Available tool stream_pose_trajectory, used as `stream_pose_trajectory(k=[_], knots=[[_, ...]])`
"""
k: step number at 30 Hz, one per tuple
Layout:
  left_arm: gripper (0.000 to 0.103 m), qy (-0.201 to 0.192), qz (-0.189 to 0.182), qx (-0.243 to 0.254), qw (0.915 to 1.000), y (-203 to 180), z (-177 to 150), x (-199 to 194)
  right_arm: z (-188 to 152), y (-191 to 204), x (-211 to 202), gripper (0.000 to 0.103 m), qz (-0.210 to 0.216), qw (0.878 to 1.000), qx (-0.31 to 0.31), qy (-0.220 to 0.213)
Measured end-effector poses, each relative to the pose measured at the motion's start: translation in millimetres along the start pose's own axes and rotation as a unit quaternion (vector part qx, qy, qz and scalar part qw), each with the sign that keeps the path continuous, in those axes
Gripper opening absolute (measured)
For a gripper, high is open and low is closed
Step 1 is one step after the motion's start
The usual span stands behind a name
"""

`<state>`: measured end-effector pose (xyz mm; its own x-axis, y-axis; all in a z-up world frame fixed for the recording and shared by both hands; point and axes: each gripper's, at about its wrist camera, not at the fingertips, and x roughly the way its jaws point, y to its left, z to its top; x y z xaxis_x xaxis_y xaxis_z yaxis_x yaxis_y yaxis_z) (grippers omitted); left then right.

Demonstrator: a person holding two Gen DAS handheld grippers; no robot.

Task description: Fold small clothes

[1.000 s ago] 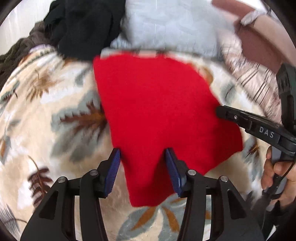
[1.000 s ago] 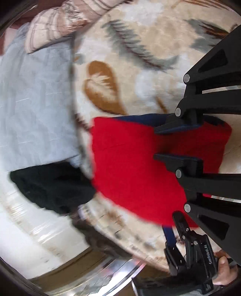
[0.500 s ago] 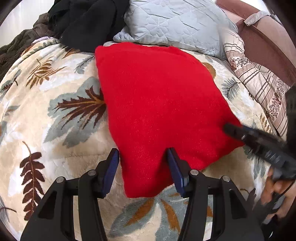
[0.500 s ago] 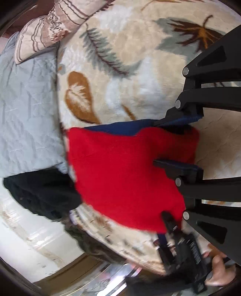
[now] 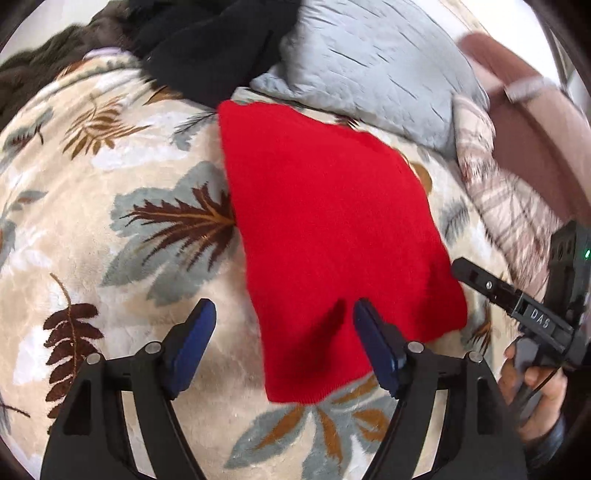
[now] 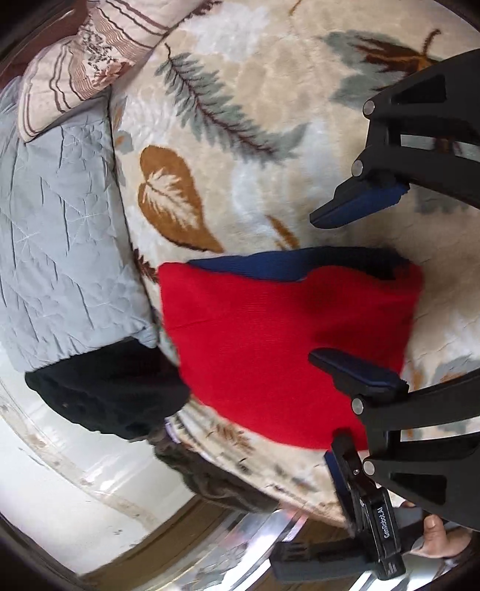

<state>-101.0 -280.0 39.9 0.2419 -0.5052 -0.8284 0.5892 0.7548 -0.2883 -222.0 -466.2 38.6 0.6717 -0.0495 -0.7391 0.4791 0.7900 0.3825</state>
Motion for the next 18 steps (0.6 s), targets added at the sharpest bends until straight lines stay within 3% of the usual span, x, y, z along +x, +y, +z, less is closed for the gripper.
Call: stream_pose_trajectory(k=[8, 11, 18], knots=[[0.077, 0.009, -0.03, -0.048, 0.9984, 13.2, 28.6, 7.5, 20.7, -12.8, 18.0, 0.07, 0.03, 0.998, 0.05, 0.016], [0.077, 0.016, -0.036, -0.055, 0.9977, 15.5, 37.3, 13.0, 21.6, -15.0, 23.3, 0.077, 0.033, 0.997, 0.062, 0.018], [0.079, 0.025, -0.062, -0.093, 0.9934, 26.7, 59.8, 31.6, 29.7, -17.7, 40.8, 0.08, 0.047, 0.996, 0.072, 0.033]])
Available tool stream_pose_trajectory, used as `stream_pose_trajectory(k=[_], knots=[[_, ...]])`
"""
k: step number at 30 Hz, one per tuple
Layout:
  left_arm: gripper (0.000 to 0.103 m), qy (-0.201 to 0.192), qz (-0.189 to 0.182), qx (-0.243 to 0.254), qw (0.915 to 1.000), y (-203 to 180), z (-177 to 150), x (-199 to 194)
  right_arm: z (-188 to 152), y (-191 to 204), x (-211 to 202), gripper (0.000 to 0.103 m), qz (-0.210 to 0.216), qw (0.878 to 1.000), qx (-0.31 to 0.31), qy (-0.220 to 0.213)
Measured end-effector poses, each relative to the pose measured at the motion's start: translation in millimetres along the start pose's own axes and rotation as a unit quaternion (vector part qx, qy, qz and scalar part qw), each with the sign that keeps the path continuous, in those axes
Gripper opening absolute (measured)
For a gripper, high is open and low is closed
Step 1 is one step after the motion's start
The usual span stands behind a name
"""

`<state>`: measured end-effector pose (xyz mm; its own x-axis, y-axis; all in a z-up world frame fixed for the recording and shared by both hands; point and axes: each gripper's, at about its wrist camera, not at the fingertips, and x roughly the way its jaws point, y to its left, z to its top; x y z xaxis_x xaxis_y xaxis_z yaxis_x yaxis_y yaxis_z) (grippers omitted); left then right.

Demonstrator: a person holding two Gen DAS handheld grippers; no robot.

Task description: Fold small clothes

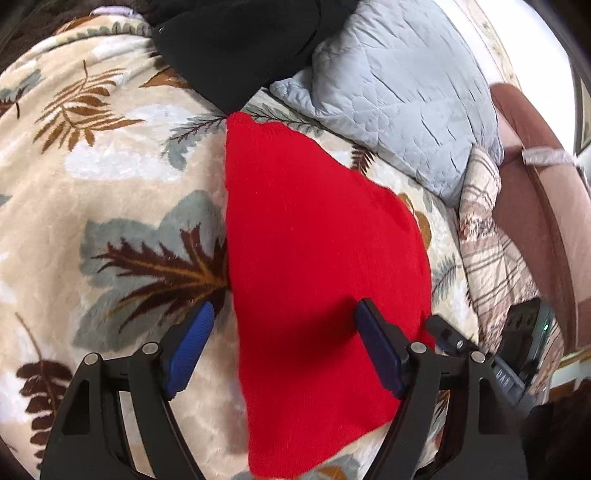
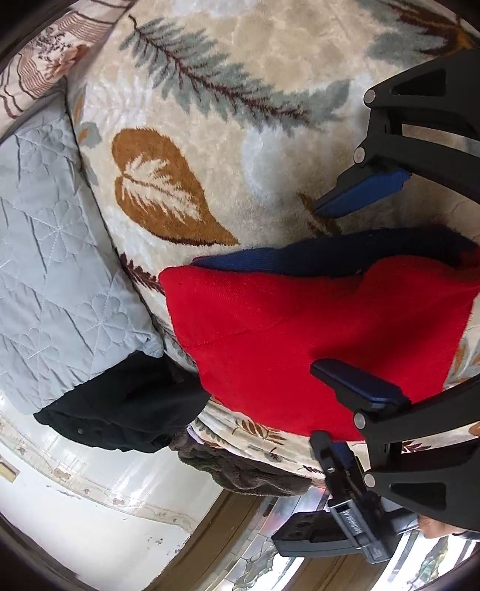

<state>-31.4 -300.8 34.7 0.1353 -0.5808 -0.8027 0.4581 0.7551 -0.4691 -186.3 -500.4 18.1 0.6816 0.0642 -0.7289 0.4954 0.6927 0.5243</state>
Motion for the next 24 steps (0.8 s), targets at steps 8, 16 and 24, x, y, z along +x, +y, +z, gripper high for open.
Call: stream_pose_trajectory(k=[8, 16, 24], knots=[[0.08, 0.011, -0.024, -0.016, 0.9995, 5.5, 9.8, 19.8, 11.7, -7.0, 17.8, 0.081, 0.014, 1.0, 0.008, 0.01], [0.084, 0.028, -0.04, -0.023, 0.9985, 5.4, 10.1, 40.0, 15.8, -13.3, 43.3, 0.053, 0.056, 0.998, 0.023, 0.033], [0.067, 0.019, -0.012, 0.006, 0.9997, -8.4, 8.8, 39.8, 17.1, -4.1, 42.7, 0.033, 0.059, 0.998, 0.015, 0.036]])
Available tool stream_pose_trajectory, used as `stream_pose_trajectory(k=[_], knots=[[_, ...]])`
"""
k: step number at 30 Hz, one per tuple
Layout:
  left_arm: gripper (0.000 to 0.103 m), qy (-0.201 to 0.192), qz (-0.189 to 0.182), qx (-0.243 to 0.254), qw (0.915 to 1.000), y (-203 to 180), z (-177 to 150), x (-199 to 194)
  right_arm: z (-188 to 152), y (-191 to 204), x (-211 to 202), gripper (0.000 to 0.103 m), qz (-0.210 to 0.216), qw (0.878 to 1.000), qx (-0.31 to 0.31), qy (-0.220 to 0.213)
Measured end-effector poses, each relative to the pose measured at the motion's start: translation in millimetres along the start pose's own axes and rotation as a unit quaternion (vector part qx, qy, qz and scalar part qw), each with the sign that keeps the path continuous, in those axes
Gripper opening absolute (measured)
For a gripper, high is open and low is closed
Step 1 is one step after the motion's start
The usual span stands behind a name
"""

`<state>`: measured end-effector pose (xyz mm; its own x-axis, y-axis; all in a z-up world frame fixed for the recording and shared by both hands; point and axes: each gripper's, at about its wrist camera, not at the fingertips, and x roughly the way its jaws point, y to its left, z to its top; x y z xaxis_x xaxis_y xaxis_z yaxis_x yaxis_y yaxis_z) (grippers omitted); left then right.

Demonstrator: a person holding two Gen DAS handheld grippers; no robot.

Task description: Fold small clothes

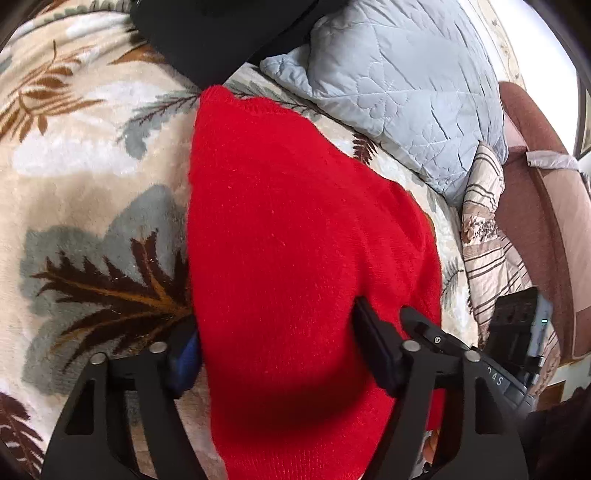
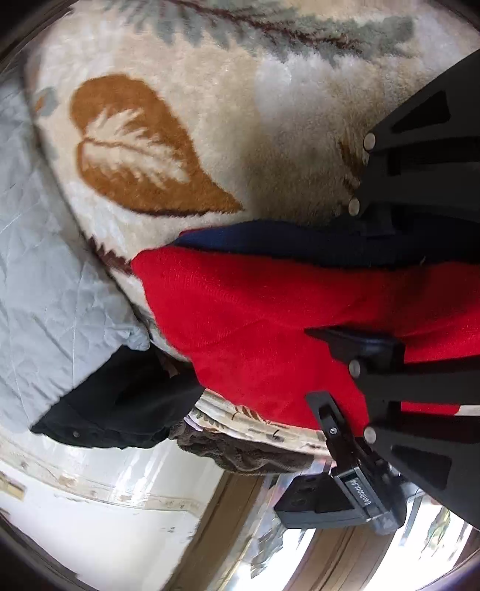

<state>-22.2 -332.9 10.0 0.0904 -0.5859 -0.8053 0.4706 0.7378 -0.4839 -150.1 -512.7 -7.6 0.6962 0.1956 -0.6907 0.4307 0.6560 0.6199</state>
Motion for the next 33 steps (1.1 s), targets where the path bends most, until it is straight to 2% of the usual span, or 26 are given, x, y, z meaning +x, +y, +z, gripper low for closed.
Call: stream_pose_trajectory(k=[3, 13, 22, 33], knots=[[0.058, -0.005, 0.015, 0.027, 0.9995, -9.3, -1.6, -9.1, -1.7, 14.5, -3.9, 0.032, -0.025, 0.999, -0.021, -0.008], [0.056, -0.028, 0.045, 0.077, 0.9956, -19.9, -3.7, -44.2, -8.9, 46.5, -14.7, 0.03, -0.045, 0.997, -0.064, -0.023], [0.056, -0.054, 0.062, 0.077, 0.9937, 6.6, -1.4, -93.1, -20.1, 98.0, -8.6, 0.03, -0.026, 0.994, -0.099, -0.023], [0.056, -0.077, 0.09, 0.057, 0.9913, 54.5, 1.2, -130.6, -35.7, 161.6, 30.2, 0.03, -0.01, 0.991, -0.136, -0.008]])
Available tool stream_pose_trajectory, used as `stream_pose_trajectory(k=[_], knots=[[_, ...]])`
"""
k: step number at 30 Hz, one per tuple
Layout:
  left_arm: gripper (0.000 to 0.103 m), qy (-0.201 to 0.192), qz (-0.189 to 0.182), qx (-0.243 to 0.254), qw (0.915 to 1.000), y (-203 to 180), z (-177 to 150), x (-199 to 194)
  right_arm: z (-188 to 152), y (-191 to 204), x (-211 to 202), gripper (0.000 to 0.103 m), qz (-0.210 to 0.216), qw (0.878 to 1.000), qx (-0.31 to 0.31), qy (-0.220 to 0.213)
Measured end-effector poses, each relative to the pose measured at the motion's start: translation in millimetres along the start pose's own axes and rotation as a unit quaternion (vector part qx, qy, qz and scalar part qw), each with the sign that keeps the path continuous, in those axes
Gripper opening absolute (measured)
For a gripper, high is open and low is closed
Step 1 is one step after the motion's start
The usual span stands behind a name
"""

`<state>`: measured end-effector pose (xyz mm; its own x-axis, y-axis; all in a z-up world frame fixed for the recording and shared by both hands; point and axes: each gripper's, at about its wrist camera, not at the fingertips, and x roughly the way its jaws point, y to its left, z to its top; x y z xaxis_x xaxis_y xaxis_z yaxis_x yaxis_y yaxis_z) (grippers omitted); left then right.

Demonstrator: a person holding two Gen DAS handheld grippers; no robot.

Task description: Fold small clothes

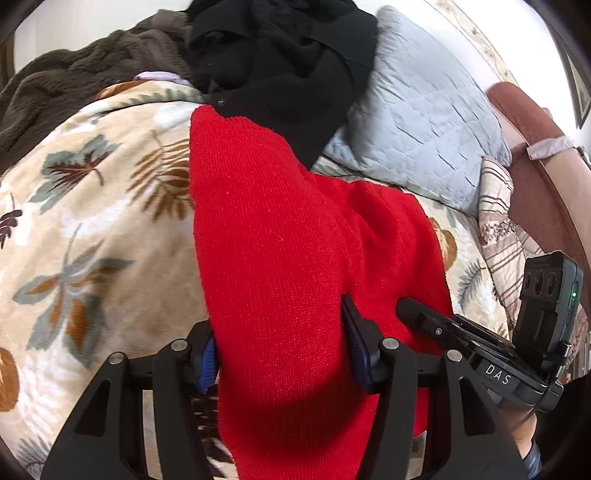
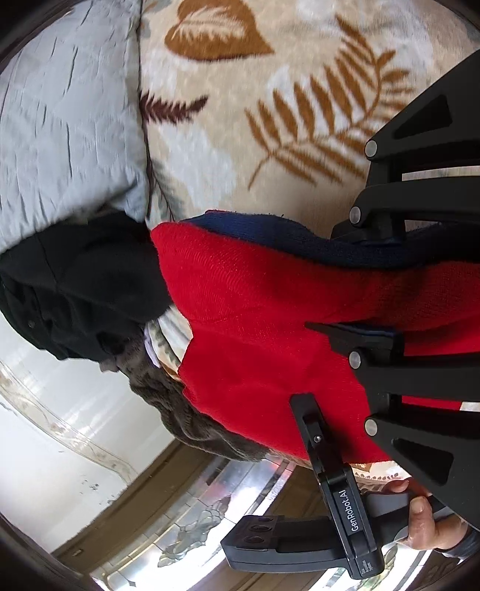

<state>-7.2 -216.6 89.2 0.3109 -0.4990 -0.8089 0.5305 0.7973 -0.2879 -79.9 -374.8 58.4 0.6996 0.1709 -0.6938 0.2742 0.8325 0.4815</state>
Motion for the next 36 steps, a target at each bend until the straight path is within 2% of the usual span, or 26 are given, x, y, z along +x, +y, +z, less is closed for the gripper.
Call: stream_pose_trajectory(k=[11, 17, 20, 22, 24, 28, 33, 35, 36], knots=[[0.056, 0.005, 0.016, -0.007, 0.9998, 42.9, 4.9, 19.0, 6.7, 34.6, 37.6, 0.027, -0.021, 0.999, -0.049, 0.002], [0.058, 0.016, 0.02, -0.018, 0.9995, 56.2, -2.4, 39.0, -0.8, 19.4, 64.3, 0.028, -0.046, 0.998, -0.035, 0.029], [0.061, 0.01, 0.018, -0.021, 0.9996, 59.2, -7.1, 41.1, -8.6, 9.8, 67.7, 0.034, -0.042, 0.999, -0.022, 0.023], [0.061, 0.01, 0.017, -0.024, 0.9995, 58.1, -6.7, 39.5, -10.3, 5.5, 67.1, 0.044, -0.04, 0.999, -0.01, 0.02], [0.063, 0.011, 0.022, -0.024, 0.9994, 56.5, -5.9, 35.0, -9.2, 1.0, 63.2, 0.049, -0.035, 0.999, 0.004, 0.022], [0.062, -0.003, 0.043, -0.009, 0.999, 50.4, -8.9, 17.5, -3.5, 1.0, 51.2, 0.049, -0.031, 0.999, 0.009, 0.014], [0.062, -0.044, 0.06, 0.019, 0.9971, 38.6, -14.6, -14.4, 26.8, 0.9, 50.1, 0.049, -0.032, 0.999, 0.01, 0.001], [0.062, -0.052, 0.061, 0.038, 0.996, 28.8, -13.8, -20.2, 39.6, -1.6, 60.3, 0.047, -0.03, 0.999, 0.023, 0.003], [0.062, -0.051, 0.061, 0.044, 0.9959, 24.8, -13.2, -18.8, 43.1, -2.7, 65.8, 0.037, -0.029, 0.999, 0.028, 0.008]])
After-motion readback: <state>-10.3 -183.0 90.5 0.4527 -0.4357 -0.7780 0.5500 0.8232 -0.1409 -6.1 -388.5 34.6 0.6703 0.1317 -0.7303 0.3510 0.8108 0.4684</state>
